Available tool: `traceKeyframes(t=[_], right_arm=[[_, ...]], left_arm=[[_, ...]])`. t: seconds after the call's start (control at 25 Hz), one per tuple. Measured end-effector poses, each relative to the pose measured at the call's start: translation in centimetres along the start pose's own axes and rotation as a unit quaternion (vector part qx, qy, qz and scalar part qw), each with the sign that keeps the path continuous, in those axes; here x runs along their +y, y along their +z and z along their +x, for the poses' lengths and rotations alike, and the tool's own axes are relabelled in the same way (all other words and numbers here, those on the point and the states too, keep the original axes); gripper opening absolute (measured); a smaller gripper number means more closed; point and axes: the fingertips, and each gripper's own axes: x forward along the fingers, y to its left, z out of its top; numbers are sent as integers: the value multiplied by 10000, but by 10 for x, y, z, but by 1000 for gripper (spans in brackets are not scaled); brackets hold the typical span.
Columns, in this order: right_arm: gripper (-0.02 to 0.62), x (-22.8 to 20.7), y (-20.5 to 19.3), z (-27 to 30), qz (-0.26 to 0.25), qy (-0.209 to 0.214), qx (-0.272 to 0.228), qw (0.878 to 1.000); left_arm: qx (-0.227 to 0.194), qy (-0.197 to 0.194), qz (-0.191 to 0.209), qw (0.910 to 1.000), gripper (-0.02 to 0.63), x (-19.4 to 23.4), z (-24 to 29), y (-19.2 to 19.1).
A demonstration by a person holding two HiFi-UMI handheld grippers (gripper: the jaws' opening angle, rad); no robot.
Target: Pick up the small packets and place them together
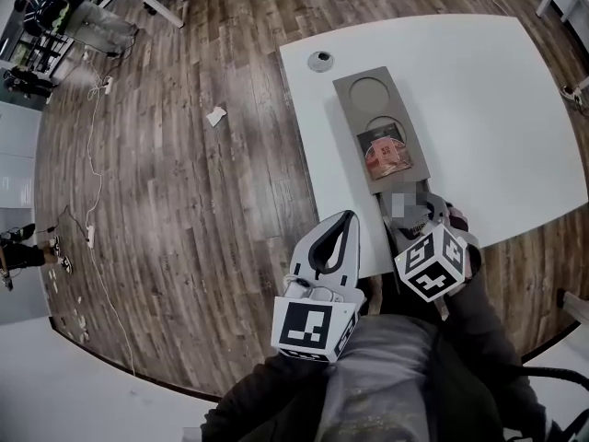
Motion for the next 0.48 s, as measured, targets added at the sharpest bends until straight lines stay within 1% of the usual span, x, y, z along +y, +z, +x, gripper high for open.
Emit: traceKeyframes(t=[0.08, 0.16, 0.2, 0.24, 0.28, 0.32, 0.48], right_arm=[[250, 0, -3, 5, -228, 62, 276, 9993], [247, 1, -5, 6, -344, 122, 457, 9983], [233, -1, -6, 6, -415, 62, 508, 9978], [204, -6, -6, 6, -517, -90, 540, 9972], [91, -12, -7, 5, -635, -277, 564, 9960], [2, -16, -7, 6, -730, -402, 587, 9948], [2, -17, -8, 8, -766, -379, 584, 9946]], left_arm=[[41, 25, -67, 10000, 3, 5, 7, -4], [73, 34, -120, 9999, 3, 8, 11, -8], [84, 32, -136, 9999, 3, 8, 12, -8], [89, 26, -146, 9999, 3, 8, 13, -8], [88, 18, -151, 9998, 3, 8, 13, -8], [82, 10, -150, 9999, 3, 9, 13, -8], [38, 7, -133, 9999, 3, 11, 12, -8]])
